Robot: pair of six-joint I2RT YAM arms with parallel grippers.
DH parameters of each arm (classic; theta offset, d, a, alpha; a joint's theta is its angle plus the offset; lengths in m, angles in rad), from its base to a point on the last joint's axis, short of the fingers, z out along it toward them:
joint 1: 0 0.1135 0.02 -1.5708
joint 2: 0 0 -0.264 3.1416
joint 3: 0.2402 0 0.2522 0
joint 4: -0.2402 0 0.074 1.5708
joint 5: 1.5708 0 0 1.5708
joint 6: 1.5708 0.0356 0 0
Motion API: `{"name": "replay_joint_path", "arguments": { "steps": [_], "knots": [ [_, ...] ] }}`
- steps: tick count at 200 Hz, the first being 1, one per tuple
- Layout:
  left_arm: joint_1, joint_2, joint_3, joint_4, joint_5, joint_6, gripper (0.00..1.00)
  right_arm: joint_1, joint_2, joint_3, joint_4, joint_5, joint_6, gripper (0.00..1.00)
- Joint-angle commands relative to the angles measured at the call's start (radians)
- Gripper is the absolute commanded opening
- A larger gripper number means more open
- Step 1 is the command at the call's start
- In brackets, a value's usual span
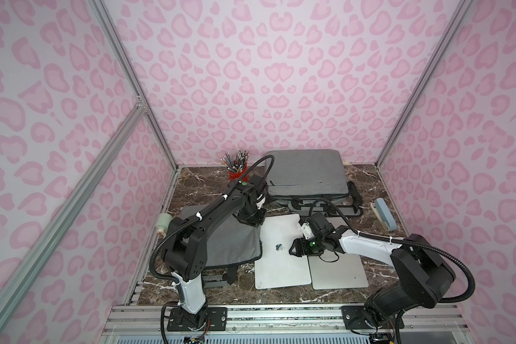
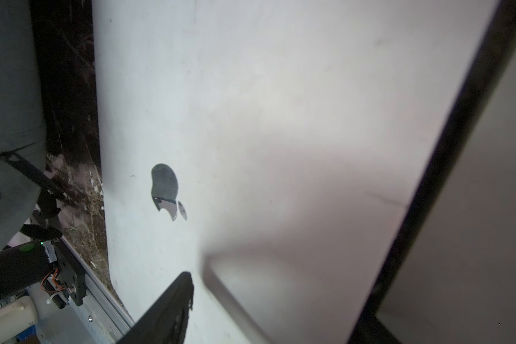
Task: Open the zippered laptop bag and take out the laptop
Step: Place the laptop at the center of the board.
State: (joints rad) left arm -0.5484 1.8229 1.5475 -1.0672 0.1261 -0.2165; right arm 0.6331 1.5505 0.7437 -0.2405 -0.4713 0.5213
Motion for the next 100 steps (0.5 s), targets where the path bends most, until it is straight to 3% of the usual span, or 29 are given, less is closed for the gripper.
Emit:
{"name": "replay_joint_path", "arguments": {
  "steps": [1, 47, 100],
  "knots": [
    [0.001, -0.001, 0.006, 0.009, 0.021, 0.014, 0.02, 0.010, -0.001, -0.011, -0.044, -0.002, -0.020, 0.71],
    [0.001, -0.004, 0.021, 0.012, 0.055, 0.011, 0.02, -0.007, -0.066, -0.035, -0.110, 0.045, -0.022, 0.72],
    [0.001, 0.011, 0.040, 0.014, 0.076, 0.016, 0.02, -0.007, -0.109, -0.063, -0.107, -0.027, -0.014, 0.71]
  ]
}}
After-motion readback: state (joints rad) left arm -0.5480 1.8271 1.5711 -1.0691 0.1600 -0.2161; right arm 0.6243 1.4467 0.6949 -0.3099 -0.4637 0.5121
